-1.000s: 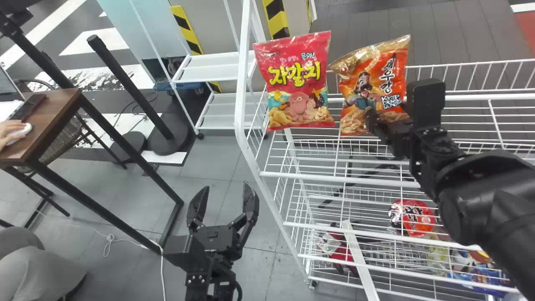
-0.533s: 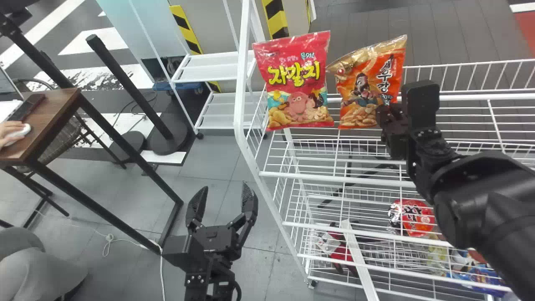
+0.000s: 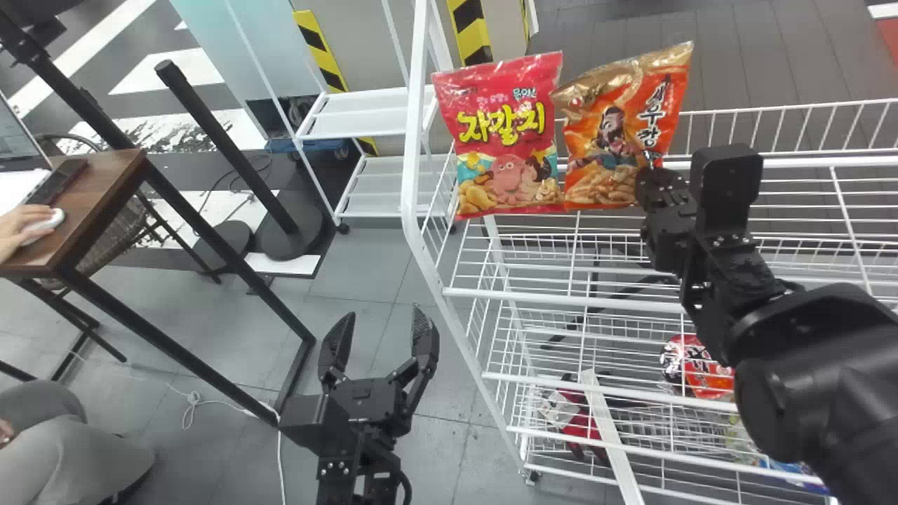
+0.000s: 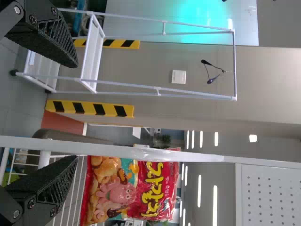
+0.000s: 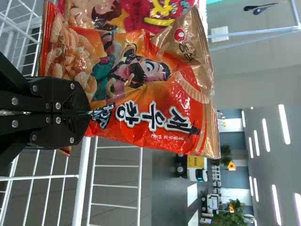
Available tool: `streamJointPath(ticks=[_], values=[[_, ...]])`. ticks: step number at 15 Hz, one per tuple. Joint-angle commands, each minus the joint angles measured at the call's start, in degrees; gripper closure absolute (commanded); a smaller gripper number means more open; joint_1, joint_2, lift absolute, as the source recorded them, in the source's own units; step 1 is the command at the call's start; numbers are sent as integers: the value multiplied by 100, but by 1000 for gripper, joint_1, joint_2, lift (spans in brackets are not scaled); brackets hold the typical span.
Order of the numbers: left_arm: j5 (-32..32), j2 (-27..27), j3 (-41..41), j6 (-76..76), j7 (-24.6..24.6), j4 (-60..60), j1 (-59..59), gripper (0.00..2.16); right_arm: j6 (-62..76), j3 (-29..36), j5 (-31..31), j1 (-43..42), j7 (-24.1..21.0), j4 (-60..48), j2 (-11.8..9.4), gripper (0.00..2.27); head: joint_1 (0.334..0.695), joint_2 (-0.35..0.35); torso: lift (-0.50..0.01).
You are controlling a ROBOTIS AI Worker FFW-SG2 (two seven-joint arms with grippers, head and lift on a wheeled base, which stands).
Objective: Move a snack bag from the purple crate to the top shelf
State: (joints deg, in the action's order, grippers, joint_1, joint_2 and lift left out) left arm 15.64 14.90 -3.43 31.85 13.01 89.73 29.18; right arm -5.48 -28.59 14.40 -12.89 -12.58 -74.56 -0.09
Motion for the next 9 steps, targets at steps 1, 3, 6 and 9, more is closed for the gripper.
streamJointPath(ticks=[1,3,6,9], values=[[0,4,0,18,0,-9,0,137,376,-51,63,-74,-69,196,14,2253,695,350,0],[0,4,0,35,0,-9,0,137,727,-77,160,-214,-113,565,14,2253,695,350,0],[0,4,0,53,9,-17,9,137,868,-95,344,-328,-105,908,14,2253,695,343,0],[0,4,0,70,0,-17,9,137,1026,-165,625,-372,-17,1048,14,2253,695,338,0]])
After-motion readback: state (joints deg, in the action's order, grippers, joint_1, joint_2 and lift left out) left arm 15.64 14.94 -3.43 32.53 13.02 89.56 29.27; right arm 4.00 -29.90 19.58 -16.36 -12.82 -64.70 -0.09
